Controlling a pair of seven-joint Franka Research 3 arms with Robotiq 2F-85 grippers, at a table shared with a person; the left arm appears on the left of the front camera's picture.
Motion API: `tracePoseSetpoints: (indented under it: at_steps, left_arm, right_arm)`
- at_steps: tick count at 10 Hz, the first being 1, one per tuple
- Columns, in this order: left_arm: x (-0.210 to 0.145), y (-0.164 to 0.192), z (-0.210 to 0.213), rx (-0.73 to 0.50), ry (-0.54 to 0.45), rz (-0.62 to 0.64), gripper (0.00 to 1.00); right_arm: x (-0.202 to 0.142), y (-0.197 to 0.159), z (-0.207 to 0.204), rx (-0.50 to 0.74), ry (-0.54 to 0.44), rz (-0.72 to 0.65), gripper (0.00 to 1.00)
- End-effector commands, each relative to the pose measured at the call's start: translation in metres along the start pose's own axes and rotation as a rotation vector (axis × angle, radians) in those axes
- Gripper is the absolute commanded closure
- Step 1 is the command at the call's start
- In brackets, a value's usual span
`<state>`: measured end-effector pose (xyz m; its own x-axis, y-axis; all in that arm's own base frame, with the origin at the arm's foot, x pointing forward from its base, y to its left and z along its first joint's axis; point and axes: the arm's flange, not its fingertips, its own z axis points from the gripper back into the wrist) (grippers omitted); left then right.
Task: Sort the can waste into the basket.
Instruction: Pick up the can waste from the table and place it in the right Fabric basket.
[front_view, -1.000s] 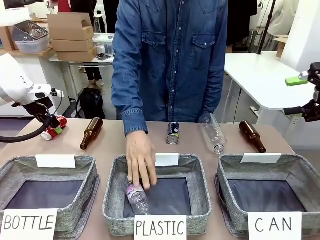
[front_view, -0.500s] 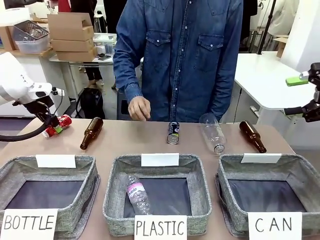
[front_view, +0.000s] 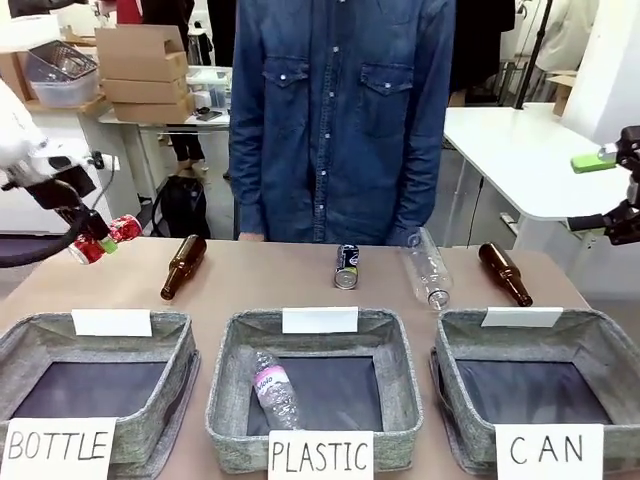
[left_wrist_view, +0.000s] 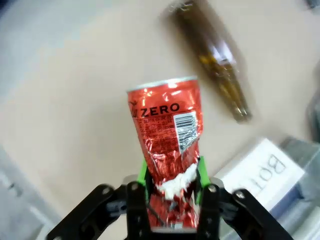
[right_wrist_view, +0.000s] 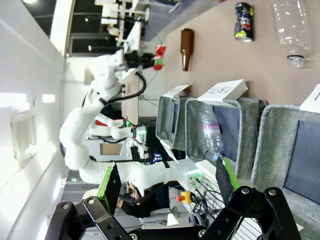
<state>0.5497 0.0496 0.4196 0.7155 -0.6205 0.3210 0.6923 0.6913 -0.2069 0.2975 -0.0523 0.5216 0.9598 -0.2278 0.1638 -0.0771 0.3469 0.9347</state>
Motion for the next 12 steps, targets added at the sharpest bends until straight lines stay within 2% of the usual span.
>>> tracePoseSetpoints:
  at_steps: [1,3,4,5,6,7,11,12]
  left_arm:
    - [-0.048,-0.093,0.067,-0.126,-0.043,-0.163,1.00]
    - [-0.084,-0.166,0.076,-0.327,-0.106,-0.396,1.00]
    - [-0.109,-0.209,0.072,-0.267,-0.104,-0.540,1.00]
    - [-0.137,-0.240,0.071,-0.217,-0.053,-0.717,1.00]
    - [-0.158,-0.251,0.074,-0.085,-0.110,-0.773,1.00]
    - [-0.108,-0.222,0.074,-0.287,-0.061,-0.568,1.00]
    - [-0.108,-0.222,0.074,-0.287,-0.061,-0.568,1.00]
    - [-0.117,-0.224,0.068,-0.269,-0.040,-0.591,0.60]
  right_arm:
    - [0.003,0.001,-0.002,0.026,-0.006,0.025,0.00]
    - [0.003,0.001,-0.002,0.026,-0.006,0.025,0.00]
    - [0.003,0.001,-0.002,0.026,-0.006,0.025,0.00]
    - [0.003,0.001,-0.002,0.026,-0.006,0.025,0.00]
    - [0.003,0.001,-0.002,0.026,-0.006,0.025,0.00]
    - [0.003,0.001,-0.002,0.026,-0.006,0.025,0.00]
    - [0.003,0.001,-0.002,0.026,-0.006,0.025,0.00]
    - [0.003,0.001,-0.002,0.026,-0.006,0.025,0.00]
